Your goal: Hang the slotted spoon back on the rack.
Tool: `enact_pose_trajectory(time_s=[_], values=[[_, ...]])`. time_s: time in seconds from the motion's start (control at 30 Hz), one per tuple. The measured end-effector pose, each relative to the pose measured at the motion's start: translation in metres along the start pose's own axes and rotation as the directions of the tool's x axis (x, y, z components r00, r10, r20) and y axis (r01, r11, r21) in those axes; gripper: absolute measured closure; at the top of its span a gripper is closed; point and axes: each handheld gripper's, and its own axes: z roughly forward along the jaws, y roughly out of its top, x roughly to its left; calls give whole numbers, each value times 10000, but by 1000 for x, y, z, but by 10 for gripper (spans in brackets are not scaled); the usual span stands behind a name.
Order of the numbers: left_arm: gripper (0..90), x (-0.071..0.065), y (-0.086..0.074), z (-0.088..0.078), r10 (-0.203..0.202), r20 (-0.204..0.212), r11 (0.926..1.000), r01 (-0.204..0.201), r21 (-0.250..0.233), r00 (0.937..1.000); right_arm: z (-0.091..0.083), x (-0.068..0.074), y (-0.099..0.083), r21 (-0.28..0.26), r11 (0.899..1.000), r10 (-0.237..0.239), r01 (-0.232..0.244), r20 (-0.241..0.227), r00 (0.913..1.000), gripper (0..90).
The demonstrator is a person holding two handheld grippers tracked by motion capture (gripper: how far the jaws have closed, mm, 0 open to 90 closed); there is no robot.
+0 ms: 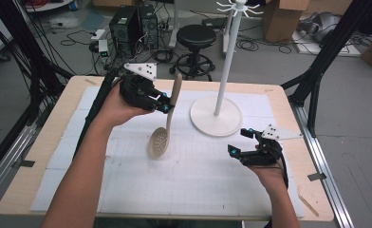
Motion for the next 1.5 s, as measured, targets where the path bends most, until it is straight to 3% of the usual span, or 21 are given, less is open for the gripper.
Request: enact_pose_trajectory(time_s=[0.47, 0.7, 1.17, 1.27, 1.5], values=[[732, 17, 41, -1, 195, 315, 9996, -189, -195, 9993, 0, -1, -1, -30, 10000, 84, -84, -2, 10000, 113], [732, 26, 67, 0, 331, 267, 9992, -325, -239, 9991, 1, -1, -2, 31, 9999, 99, -98, -30, 9999, 113], [732, 41, 120, 14, 450, -301, 9988, -455, -184, 9985, 2, -4, -3, -55, 9998, 165, -165, -92, 9998, 113], [732, 44, 129, 17, 323, -519, 9993, -331, -160, 9981, 1, -4, -3, -105, 9997, 199, -200, -106, 9997, 113], [732, 50, 142, 27, 226, -609, 9997, -219, 134, 9979, 0, -3, -3, -167, 9995, 275, -278, -128, 9995, 113]])
